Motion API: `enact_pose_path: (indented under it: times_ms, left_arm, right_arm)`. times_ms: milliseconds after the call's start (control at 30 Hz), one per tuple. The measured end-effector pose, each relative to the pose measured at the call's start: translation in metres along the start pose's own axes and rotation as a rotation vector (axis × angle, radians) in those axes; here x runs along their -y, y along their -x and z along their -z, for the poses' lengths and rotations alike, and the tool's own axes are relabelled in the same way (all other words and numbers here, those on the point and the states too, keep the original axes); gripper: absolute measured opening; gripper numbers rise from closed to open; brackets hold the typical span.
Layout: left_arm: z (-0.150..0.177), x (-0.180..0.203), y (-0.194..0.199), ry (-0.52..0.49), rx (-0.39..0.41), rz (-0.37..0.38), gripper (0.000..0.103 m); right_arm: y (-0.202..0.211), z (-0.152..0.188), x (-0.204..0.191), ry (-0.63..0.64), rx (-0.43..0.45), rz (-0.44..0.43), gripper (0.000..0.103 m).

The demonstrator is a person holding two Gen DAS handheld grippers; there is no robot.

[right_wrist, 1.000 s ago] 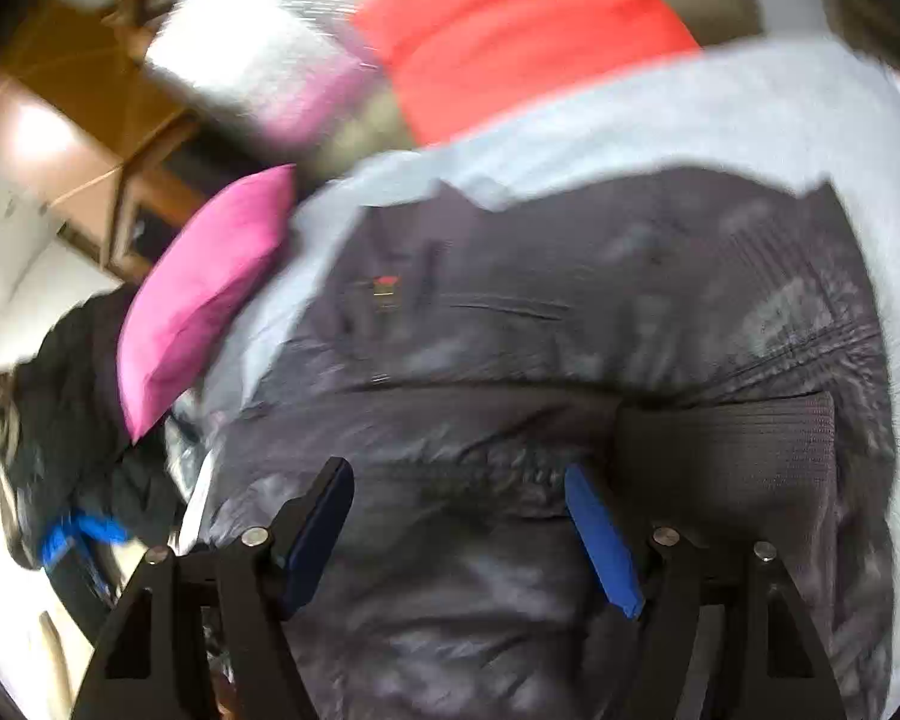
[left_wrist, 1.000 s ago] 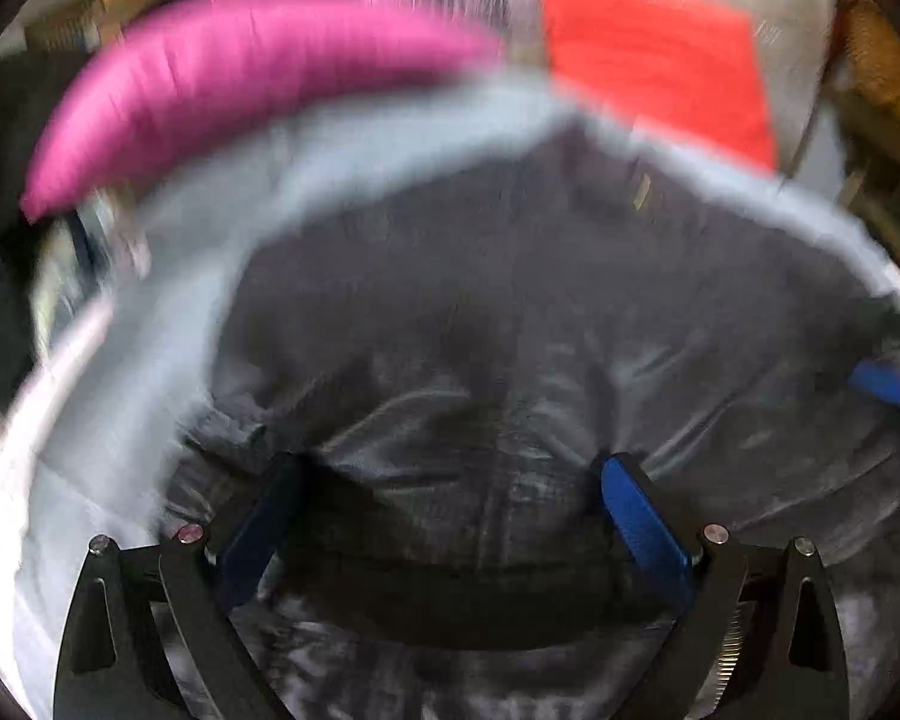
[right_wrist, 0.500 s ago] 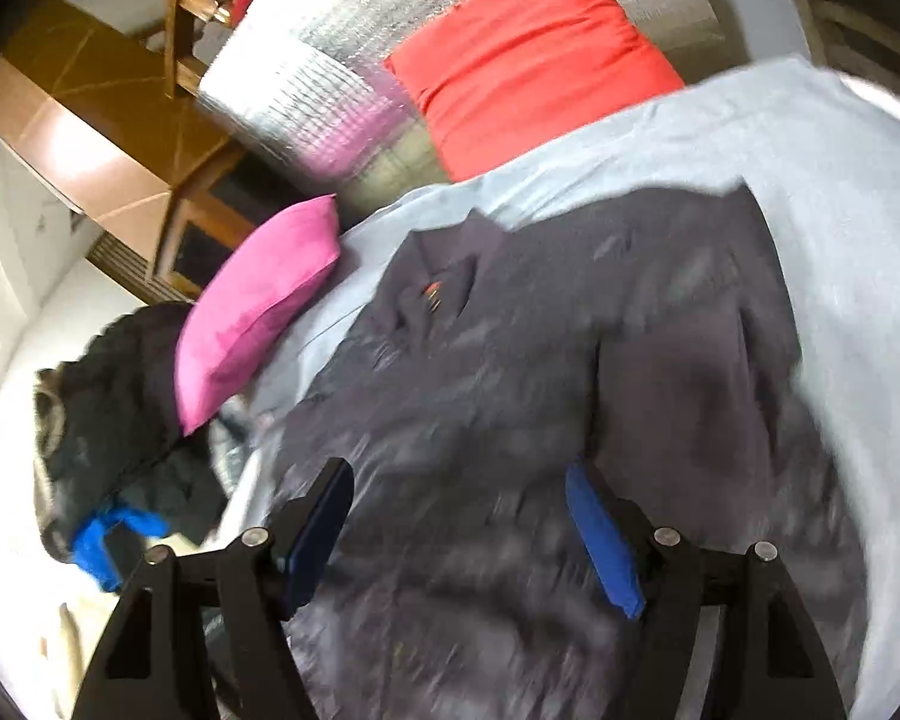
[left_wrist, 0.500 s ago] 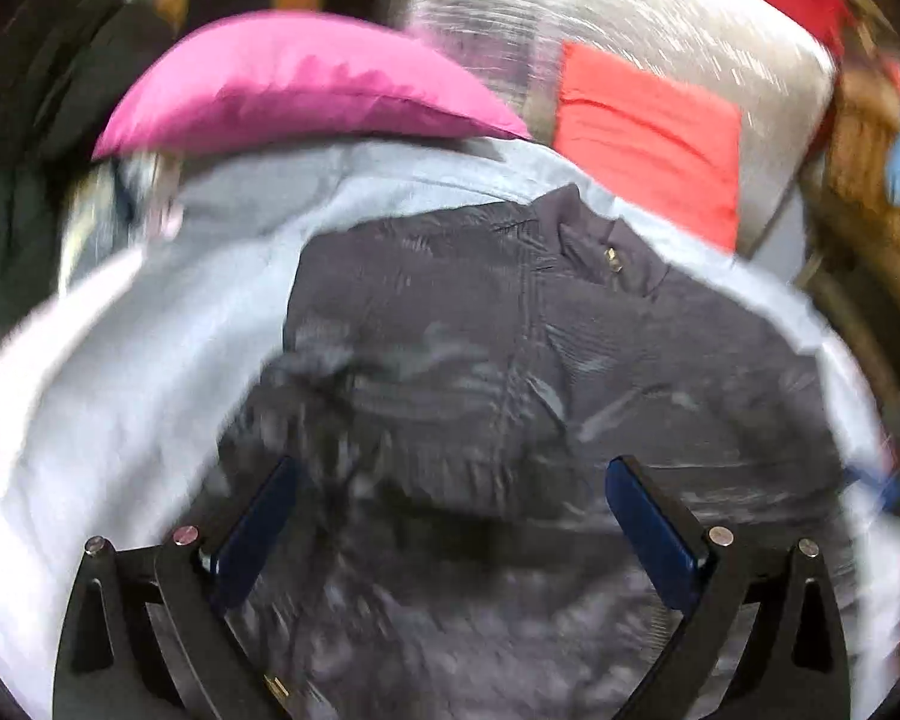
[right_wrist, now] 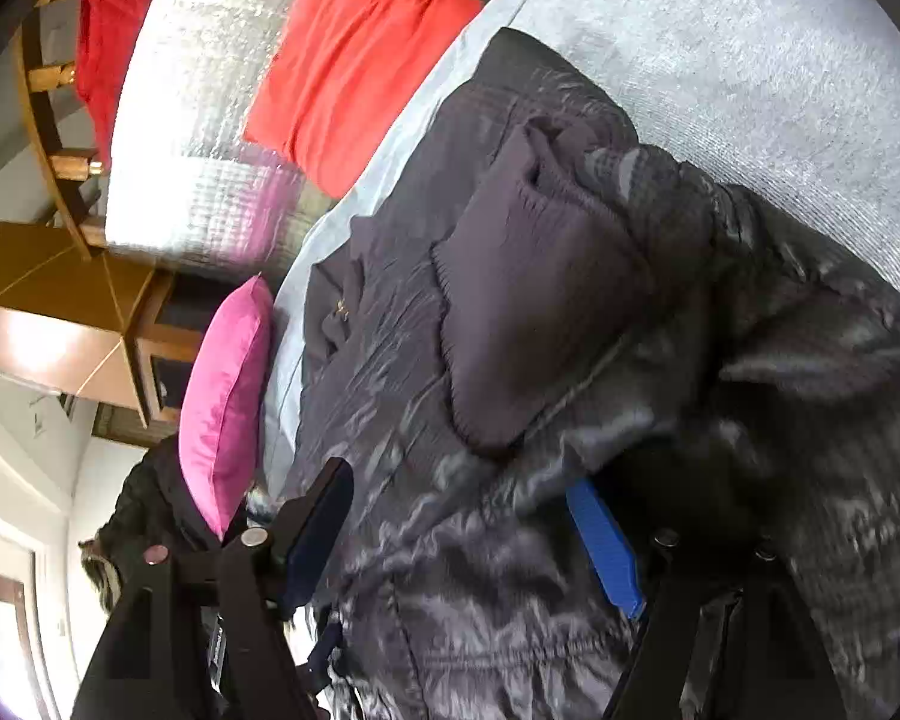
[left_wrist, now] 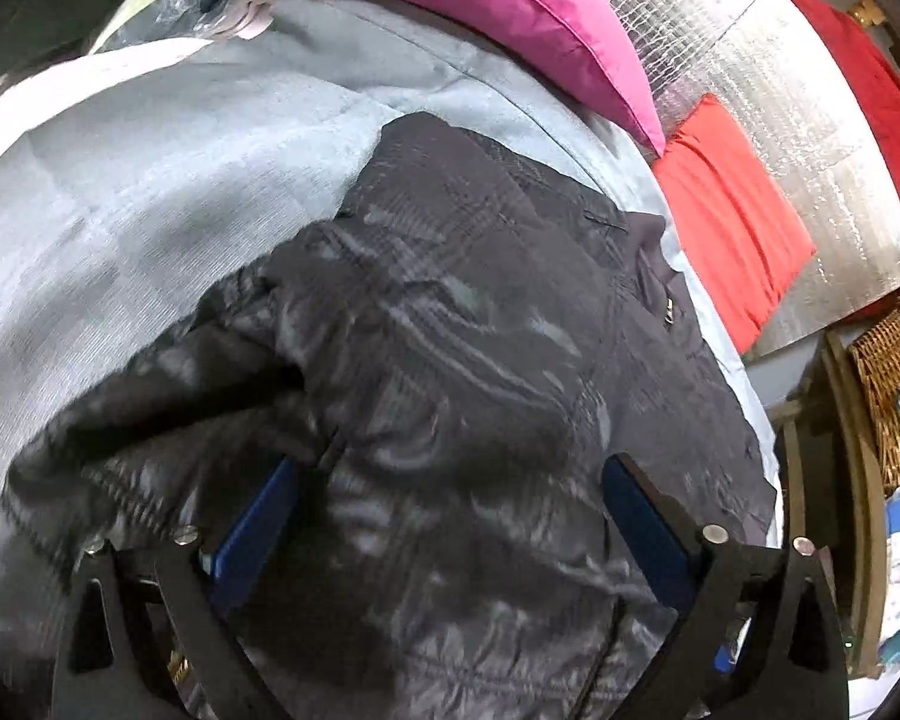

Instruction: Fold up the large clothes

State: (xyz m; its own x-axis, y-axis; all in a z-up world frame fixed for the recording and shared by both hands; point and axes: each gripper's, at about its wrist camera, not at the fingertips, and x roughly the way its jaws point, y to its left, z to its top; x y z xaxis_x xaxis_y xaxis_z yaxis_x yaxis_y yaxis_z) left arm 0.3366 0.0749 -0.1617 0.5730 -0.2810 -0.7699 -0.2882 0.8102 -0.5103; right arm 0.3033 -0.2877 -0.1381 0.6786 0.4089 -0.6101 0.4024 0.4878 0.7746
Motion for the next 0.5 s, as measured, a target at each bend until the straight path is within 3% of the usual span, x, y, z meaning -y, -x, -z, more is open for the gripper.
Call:
enact_pose_path:
  times_ms: [33,67,100,133,233,300,367,433,500]
  left_arm:
    - [-0.003,0.001,-0.003,-0.014,0.0,-0.007,0.063]
    - [-0.007,-0.001,-0.007,-0.025,-0.017,-0.022,0.026]
    - [-0.011,-0.002,-0.01,-0.026,-0.039,-0.044,0.022]
    - [-0.013,-0.006,-0.006,-0.023,-0.028,-0.029,0.014]
    - [-0.014,0.003,0.017,-0.103,0.069,0.008,0.01]
    - [-0.01,0.005,0.001,-0.147,0.038,-0.056,0.01]
    - [-0.006,0.001,-0.018,-0.158,-0.003,-0.085,0.012]
    - [-0.002,0.008,-0.013,-0.215,0.036,-0.11,0.014]
    - [-0.002,0.01,-0.007,-0.221,0.038,-0.121,0.018]
  right_arm:
    - [-0.001,-0.002,-0.001,-0.001,0.009,0.01,0.075]
    - [-0.003,-0.005,-0.003,0.013,0.015,0.041,0.058]
    - [-0.002,-0.007,-0.004,0.033,0.012,0.067,0.028]
    - [0.001,-0.008,-0.007,0.056,0.013,0.072,0.028]
    - [0.017,-0.002,-0.037,0.214,0.074,0.087,0.025]
    - [0.016,0.004,-0.04,0.281,0.089,0.134,0.025]
    - [-0.007,0.003,-0.014,0.211,0.009,0.175,0.025]
    - [-0.004,0.003,0.003,0.137,0.005,0.094,0.028]
    - [0.0,0.002,0.002,0.136,-0.004,0.079,0.041]
